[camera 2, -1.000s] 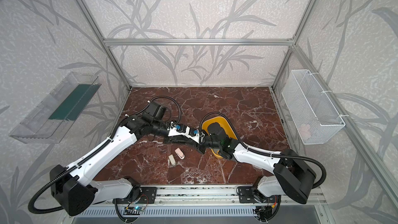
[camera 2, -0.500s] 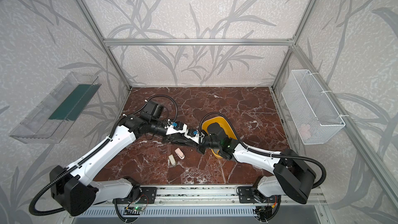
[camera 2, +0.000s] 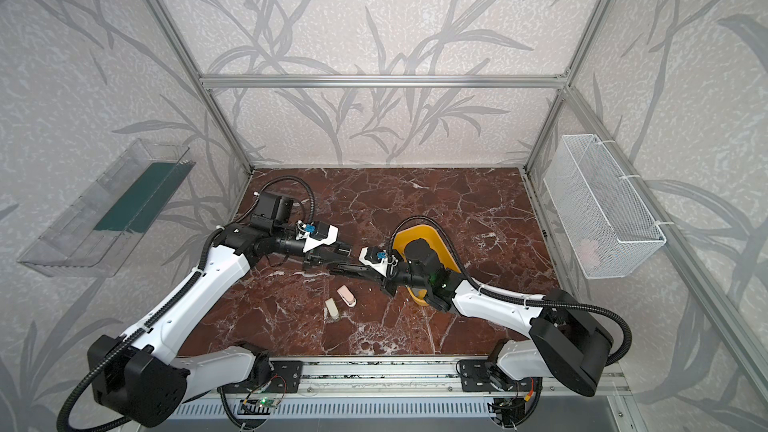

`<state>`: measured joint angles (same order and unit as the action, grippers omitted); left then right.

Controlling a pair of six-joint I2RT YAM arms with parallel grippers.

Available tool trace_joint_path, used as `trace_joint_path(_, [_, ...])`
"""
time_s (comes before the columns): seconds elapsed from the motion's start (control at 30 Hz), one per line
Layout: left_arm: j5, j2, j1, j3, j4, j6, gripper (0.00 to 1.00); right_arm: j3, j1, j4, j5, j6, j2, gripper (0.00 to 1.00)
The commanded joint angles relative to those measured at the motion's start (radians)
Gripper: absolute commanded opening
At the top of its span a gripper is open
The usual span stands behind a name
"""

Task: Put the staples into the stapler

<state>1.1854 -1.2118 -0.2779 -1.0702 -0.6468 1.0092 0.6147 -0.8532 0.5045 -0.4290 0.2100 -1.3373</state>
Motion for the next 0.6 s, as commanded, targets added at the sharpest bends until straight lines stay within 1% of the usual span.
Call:
trace_joint_path(0.0, [0.012,0.01,0.085,-0.009,0.152,0.003,0.0,-0.044,0.013,0.022,-0.015,-0.052,0.039,0.0])
trace_joint_path(0.13, [0.11,0.002,0.134,-0.002,0.198,-0.036,0.0,-0.06,0.029,0.062,-0.031,-0.077,0.043,0.0])
trace_joint_path(0.27, [0.157,0.011,0.184,0.018,0.262,-0.088,0.0,-0.073,0.04,0.088,-0.031,-0.09,0.049,0.0])
trace_joint_path(0.43, [0.229,0.016,0.261,0.079,0.504,-0.278,0.0,-0.096,0.05,0.129,-0.027,-0.104,0.058,0.0])
trace_joint_path(0.57, [0.276,0.017,0.313,0.125,0.738,-0.467,0.0,-0.118,0.064,0.178,-0.025,-0.127,0.065,0.0])
